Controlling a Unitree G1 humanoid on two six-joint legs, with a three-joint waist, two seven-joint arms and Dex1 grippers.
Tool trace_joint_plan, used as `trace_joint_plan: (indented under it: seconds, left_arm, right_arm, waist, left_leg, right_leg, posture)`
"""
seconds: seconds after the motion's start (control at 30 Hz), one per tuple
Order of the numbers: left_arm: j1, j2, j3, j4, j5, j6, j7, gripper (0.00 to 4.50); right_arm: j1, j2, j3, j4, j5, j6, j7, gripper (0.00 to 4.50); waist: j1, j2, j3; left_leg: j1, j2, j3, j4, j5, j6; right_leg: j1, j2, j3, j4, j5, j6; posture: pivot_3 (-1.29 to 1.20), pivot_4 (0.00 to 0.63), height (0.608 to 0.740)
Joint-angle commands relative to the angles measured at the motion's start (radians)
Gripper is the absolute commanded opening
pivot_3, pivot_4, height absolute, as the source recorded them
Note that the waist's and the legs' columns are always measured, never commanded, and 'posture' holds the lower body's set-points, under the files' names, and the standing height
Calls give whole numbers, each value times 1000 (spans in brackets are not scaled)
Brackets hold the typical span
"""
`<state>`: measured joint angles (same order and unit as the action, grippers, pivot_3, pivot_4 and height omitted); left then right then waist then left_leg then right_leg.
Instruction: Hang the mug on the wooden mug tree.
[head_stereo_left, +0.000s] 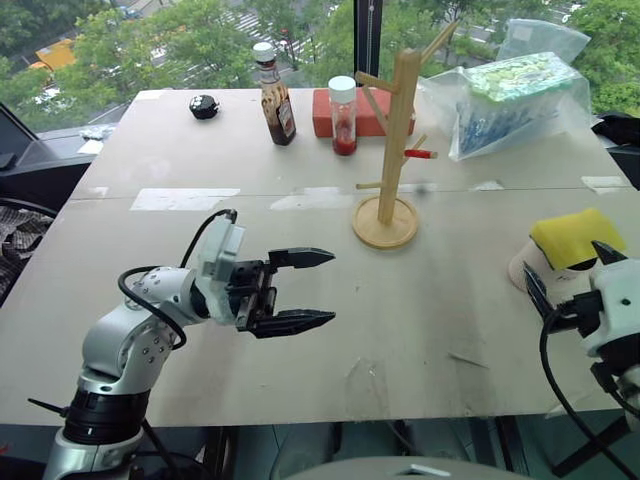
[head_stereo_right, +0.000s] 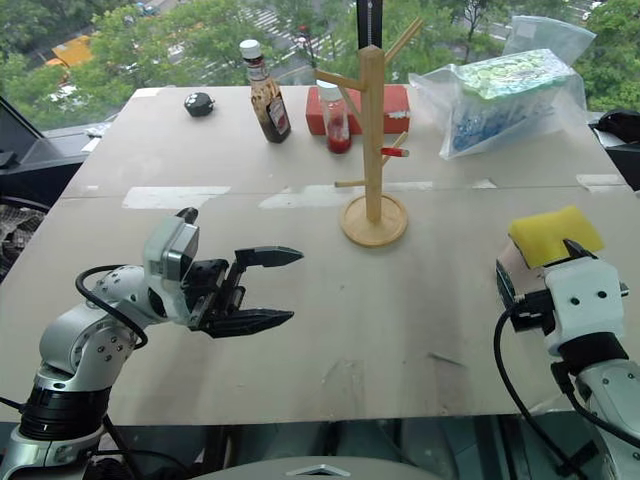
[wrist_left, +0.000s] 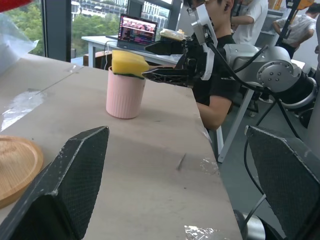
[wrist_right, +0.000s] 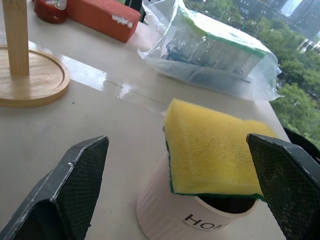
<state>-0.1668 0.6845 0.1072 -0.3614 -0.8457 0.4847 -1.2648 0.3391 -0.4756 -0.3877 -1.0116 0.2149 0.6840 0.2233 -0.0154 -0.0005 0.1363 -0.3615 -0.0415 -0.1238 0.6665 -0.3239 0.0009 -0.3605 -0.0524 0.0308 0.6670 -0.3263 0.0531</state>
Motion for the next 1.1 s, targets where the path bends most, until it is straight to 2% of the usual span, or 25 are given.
trace_joint_plan:
  seconds: [0.03,0.43,0.53,0.6,0.7,0.77,0.8,0.97,1.1]
  left_arm:
    - [5,19,20,-49,13,-16,17,4480]
    - [55,16,58,-137,-12,-11,87,4480]
    - [67,15,56,-152,-11,-11,98,4500]
    - [74,15,58,-159,-14,-12,105,4500]
    - [77,15,61,-164,-18,-10,117,4500]
    - [81,16,62,-167,-19,-11,121,4500]
    - [84,17,62,-168,-20,-12,123,4500]
    - [83,15,58,-163,-19,-17,128,4500]
    - [75,5,51,-158,-21,-22,132,4500]
  right_arm:
    - [-87,-39,-28,-33,12,138,-16,4479]
    - [-228,-62,-17,12,27,309,-3,4479]
    - [-234,-58,-9,29,26,333,-5,3783]
    - [-233,-57,-10,44,24,344,-5,2739]
    - [-234,-59,-7,52,22,345,-2,1536]
    - [-236,-67,-1,50,21,337,4,362]
    - [-235,-71,1,48,20,331,7,83]
    - [-222,-88,4,22,-11,277,6,83]
    - [-229,-54,-17,-17,-48,184,-25,83]
  waist:
    - [-3,0,0]
    - [0,0,0]
    - [-1,0,0]
    - [-1,0,0]
    - [-1,0,0]
    - [-1,0,0]
    - [-1,0,0]
    - [1,0,0]
    - [-1,0,0]
  left_leg:
    - [0,0,1,0,0,0]
    - [0,0,0,0,0,0]
    - [0,0,0,0,0,0]
    - [0,0,0,0,0,0]
    - [0,0,0,0,0,0]
    - [0,0,0,0,0,0]
    - [0,0,0,0,0,0]
    - [0,0,0,0,0,0]
    - [0,0,0,0,0,0]
  right_leg:
    - [0,0,1,0,0,0]
    - [0,-1,0,0,0,0]
    - [0,-1,0,0,0,0]
    - [0,-1,0,0,0,0]
    - [0,-1,0,0,0,0]
    - [0,-1,0,0,0,0]
    - [0,0,0,0,0,0]
    - [0,0,0,0,0,0]
    - [0,0,0,0,0,0]
  posture:
    - [0,150,740]
    - [0,150,740]
    - [0,150,740]
    - [0,150,740]
    - [0,150,740]
    - [0,150,740]
    - [0,150,740]
    - [0,150,740]
    - [0,150,740]
